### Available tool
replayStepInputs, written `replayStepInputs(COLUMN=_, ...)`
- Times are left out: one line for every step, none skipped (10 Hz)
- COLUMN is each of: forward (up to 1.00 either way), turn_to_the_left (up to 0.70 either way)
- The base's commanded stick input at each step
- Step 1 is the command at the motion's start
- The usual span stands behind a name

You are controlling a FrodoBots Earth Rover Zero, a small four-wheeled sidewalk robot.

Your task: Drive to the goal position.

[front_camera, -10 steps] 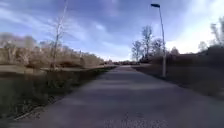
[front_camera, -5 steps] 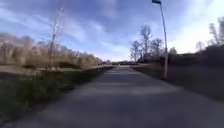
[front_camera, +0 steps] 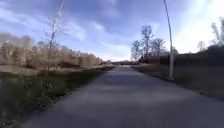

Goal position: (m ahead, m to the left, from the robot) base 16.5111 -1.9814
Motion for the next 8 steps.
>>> replayStepInputs(forward=1.00, turn_to_the_left=0.00)
replayStepInputs(forward=1.00, turn_to_the_left=-0.01)
replayStepInputs(forward=1.00, turn_to_the_left=-0.04)
replayStepInputs(forward=1.00, turn_to_the_left=-0.24)
replayStepInputs(forward=1.00, turn_to_the_left=-0.36)
replayStepInputs(forward=1.00, turn_to_the_left=-0.37)
replayStepInputs(forward=1.00, turn_to_the_left=-0.37)
replayStepInputs(forward=1.00, turn_to_the_left=-0.11)
